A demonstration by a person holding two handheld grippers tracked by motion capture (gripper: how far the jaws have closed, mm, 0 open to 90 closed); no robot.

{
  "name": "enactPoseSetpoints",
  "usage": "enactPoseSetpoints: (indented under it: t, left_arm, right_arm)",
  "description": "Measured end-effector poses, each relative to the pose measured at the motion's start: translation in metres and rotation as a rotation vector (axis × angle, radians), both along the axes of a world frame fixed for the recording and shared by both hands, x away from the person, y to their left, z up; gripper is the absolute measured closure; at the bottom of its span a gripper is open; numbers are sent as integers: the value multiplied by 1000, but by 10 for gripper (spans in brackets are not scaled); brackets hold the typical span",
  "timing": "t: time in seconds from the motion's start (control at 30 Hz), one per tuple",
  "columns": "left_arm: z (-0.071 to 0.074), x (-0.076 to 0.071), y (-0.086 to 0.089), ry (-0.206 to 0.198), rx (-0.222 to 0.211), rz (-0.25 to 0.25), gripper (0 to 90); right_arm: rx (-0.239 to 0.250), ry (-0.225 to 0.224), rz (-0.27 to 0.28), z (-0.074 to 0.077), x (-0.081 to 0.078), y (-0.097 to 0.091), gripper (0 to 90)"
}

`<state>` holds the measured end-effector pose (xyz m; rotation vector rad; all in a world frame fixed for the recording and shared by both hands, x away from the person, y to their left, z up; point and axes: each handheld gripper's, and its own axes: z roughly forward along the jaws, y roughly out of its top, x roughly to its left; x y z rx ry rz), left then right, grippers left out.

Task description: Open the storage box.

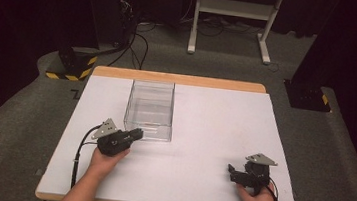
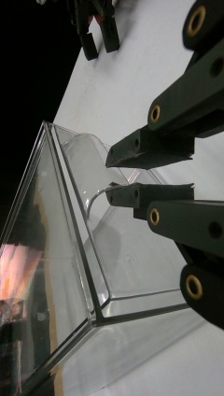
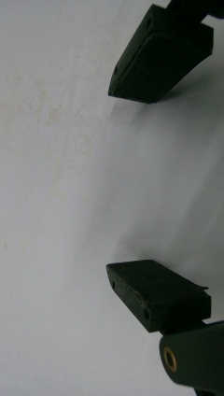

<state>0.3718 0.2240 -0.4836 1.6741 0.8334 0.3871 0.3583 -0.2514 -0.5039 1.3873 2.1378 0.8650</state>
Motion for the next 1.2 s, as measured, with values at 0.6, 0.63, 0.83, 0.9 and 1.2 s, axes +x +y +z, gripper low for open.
enactPoseSetpoints:
  t: [0.6,0.63,0.83,0.9,1.2]
  left_arm:
    - [1,-15,3,-13,16,-34,820]
    - [1,-16,3,-11,13,-36,820]
    - [1,-21,4,-14,21,-51,826]
    - [1,-23,4,-16,25,-55,828]
    - [1,-37,4,-23,32,-69,833]
  right_arm:
    - [-2,-1,1,0,0,0,137]
    - [-2,-1,1,0,0,0,137]
    - [-2,-2,2,0,0,0,138]
    - [-1,-3,1,0,0,0,138]
    - [0,-3,1,0,0,0,138]
